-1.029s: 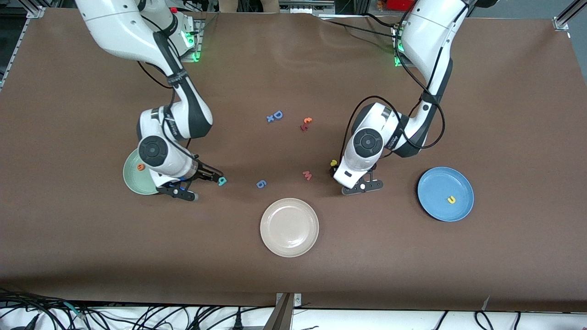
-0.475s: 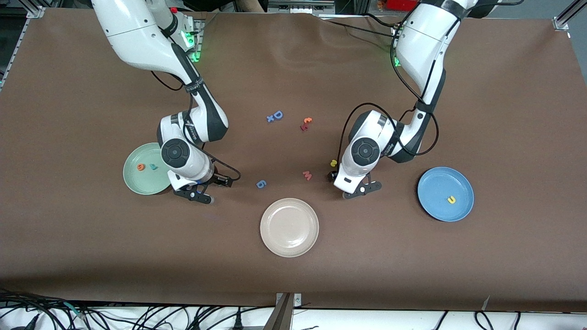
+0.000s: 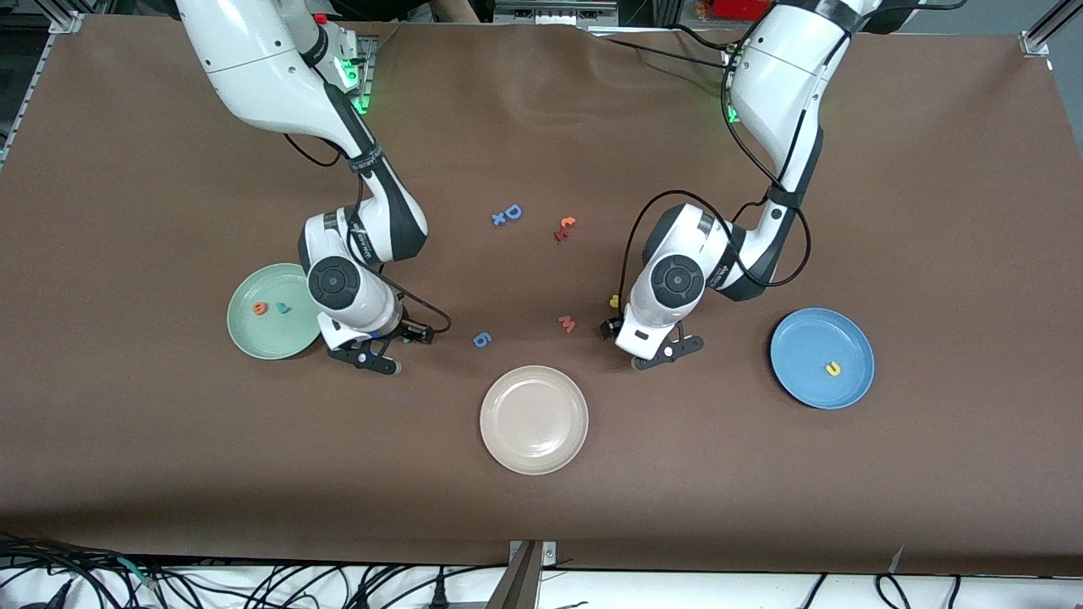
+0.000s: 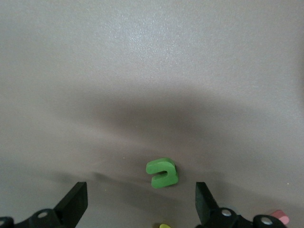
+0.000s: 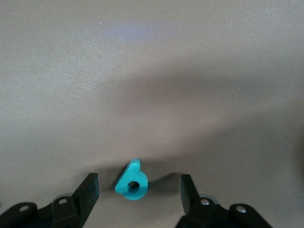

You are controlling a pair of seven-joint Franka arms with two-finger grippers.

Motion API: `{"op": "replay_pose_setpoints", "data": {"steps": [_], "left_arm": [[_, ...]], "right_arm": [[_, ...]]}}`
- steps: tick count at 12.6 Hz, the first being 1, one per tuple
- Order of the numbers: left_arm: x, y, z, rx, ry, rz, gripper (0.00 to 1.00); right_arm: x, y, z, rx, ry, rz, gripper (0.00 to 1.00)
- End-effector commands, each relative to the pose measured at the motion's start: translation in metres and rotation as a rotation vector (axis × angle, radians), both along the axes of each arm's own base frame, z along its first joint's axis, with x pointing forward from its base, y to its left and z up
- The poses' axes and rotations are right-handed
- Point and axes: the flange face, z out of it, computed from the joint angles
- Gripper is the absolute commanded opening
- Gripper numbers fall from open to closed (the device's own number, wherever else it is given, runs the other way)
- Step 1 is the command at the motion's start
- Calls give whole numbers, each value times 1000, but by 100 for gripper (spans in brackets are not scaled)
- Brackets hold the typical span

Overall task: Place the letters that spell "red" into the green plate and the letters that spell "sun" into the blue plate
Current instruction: 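Grasp the teal 6 with the right gripper while the left gripper grasps green n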

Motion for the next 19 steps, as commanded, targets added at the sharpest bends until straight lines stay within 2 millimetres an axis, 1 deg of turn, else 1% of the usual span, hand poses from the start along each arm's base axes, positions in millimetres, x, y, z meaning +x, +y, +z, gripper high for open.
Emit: {"op": "replay_pose_setpoints", "data": {"steps": [1,3,4,5,6,8,10,11,14,15,16,18,19], "left_arm": [[8,-7,-2,-23,-15,20,100],[4,-14,-4,-23,-18,14,99],[4,-14,-4,-22,-18,15,98],[4,-14,-4,-21,-19,14,95],[4,-14,-4,-21,-19,14,91],[3,-15,-4,-20,-20,8,80],[3,-15,-5,-19,-18,7,73],[3,-15,-5,-18,-19,4,68],[4,-14,-6,-18,-20,1,67],[5,-14,-6,-19,-21,-1,66],[5,-14,-9,-22,-30,1,63],[6,-14,-10,-25,-37,0,59],[6,-15,-10,-25,-39,-1,54]], "right_arm": [[5,3,-6,1,-10,-9,72],[4,3,-7,0,-10,-9,65],[4,3,-7,0,-10,-11,61],[4,3,-7,0,-9,-9,56],[4,3,-7,0,-8,-9,49],[4,3,-7,-1,-7,-9,32],[4,2,-7,-1,-7,-12,22],[4,2,-8,-1,-6,-11,17],[4,0,-8,-4,-2,-14,15],[6,-1,-4,-4,-6,-7,15],[6,-4,1,-9,-1,1,15],[12,-25,28,-33,35,22,15],[15,-38,39,-42,49,39,15]]}}
